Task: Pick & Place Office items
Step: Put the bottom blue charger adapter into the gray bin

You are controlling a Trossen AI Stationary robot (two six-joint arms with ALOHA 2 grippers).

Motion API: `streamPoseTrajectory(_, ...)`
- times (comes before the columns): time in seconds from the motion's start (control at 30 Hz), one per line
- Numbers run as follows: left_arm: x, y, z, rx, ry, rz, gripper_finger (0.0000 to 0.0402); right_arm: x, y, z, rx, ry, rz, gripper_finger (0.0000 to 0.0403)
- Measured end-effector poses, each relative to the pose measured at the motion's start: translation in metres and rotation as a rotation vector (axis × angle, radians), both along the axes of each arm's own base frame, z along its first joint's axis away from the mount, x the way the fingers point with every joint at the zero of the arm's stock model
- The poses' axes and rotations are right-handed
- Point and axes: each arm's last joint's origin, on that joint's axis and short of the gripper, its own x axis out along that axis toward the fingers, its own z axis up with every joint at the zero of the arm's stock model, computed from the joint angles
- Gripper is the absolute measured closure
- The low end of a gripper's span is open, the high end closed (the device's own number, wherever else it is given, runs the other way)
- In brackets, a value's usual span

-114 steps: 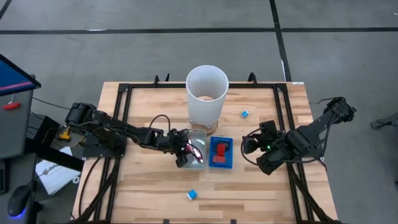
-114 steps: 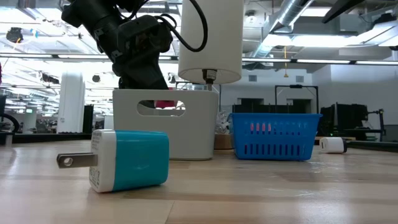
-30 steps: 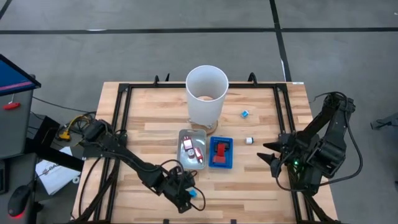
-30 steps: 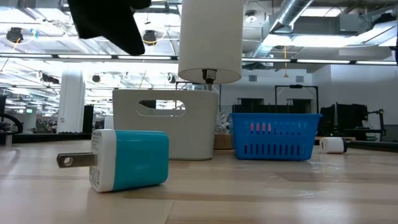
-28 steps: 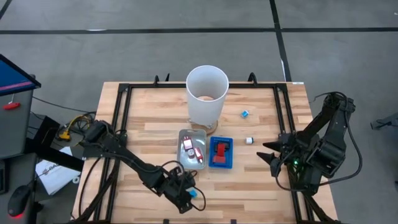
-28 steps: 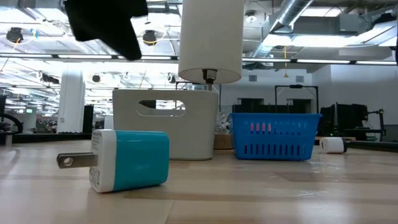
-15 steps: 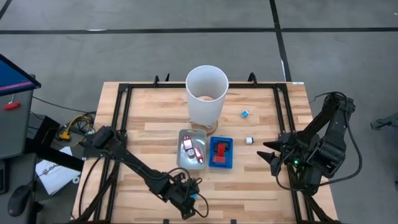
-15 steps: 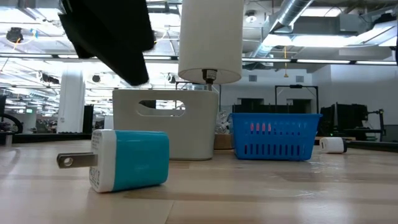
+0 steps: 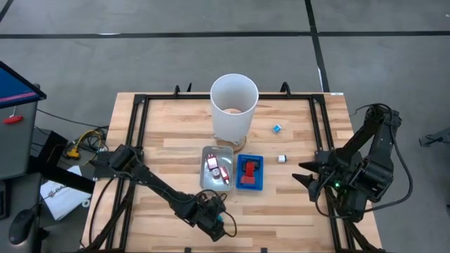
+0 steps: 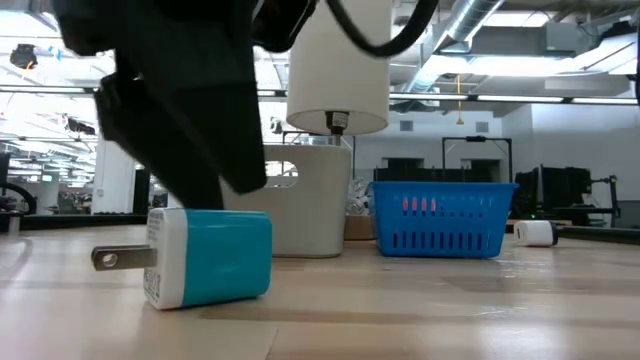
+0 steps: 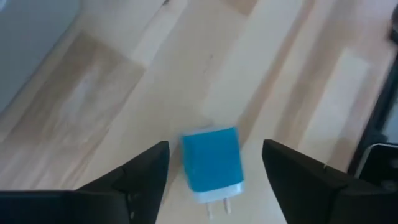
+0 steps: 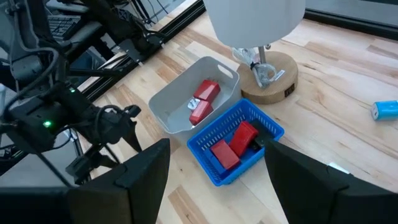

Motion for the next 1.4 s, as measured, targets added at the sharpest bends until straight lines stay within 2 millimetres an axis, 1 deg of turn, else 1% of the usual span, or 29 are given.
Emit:
streamPoseTrajectory(0.17,-0.002,-0.004,-0.001,-0.020,0.002,0.029,0.0126,0.000,0.000,0.000,0.000,0.000,0.000,0.0149)
streamPoseTrajectory(0.3,-0.003,-0.003,-0.001,-0.025,0.006,0.044,0.0121,0.000,0.000,0.000,-0.004,0.002,0.003,0.0149)
streamPoseTrajectory(0.37,-0.002,-0.004,-0.006,-0.020,0.014,0.045,0.0121,0.000,0.000,0.000,-0.005,0.002,0.004,0.0149)
streamPoseTrajectory(0.53,0.003,-0.008,-0.027,-0.033,0.035,0.038,0.0122,-0.001,0.001,0.000,-0.005,0.002,0.008,0.0149)
streamPoseTrajectory(0.6,0.005,-0.009,-0.031,-0.032,0.038,0.042,0.0127,-0.001,0.001,0.000,-0.004,0.002,0.011,0.0149)
streamPoseTrajectory(0.7,0.005,-0.008,-0.034,-0.035,0.045,0.068,0.0143,-0.001,0.001,0.000,0.004,0.000,0.007,0.0149)
streamPoseTrajectory(0.8,0.006,-0.004,-0.032,-0.045,0.056,0.090,0.0174,-0.001,0.001,0.000,0.006,-0.001,0.007,0.0149)
streamPoseTrajectory(0.97,0.007,0.002,-0.031,-0.073,0.103,0.087,0.0262,-0.001,0.001,0.000,0.005,-0.001,0.007,0.0149)
streamPoseTrajectory(1.03,0.008,0.003,-0.031,-0.097,0.117,0.081,0.0263,-0.001,0.001,0.000,0.006,-0.001,0.007,0.0149)
streamPoseTrajectory(1.13,0.009,0.006,-0.024,-0.108,0.092,0.049,0.0263,0.000,0.002,0.000,0.013,-0.006,0.008,0.0149)
streamPoseTrajectory(1.2,0.013,0.008,-0.012,-0.126,0.036,0.018,0.0263,0.000,0.003,0.000,0.015,-0.010,0.011,0.0149)
streamPoseTrajectory(1.23,0.014,0.011,-0.001,-0.125,0.005,0.009,0.0263,0.000,0.003,0.000,0.014,-0.010,0.011,0.0149)
streamPoseTrajectory(1.33,0.021,0.021,0.036,-0.118,-0.172,-0.011,0.0263,0.001,0.003,0.000,0.009,-0.009,0.013,0.0149)
streamPoseTrajectory(1.4,0.026,0.029,0.055,-0.078,-0.290,-0.022,0.0263,0.001,0.003,0.000,0.007,-0.013,0.013,0.0149)
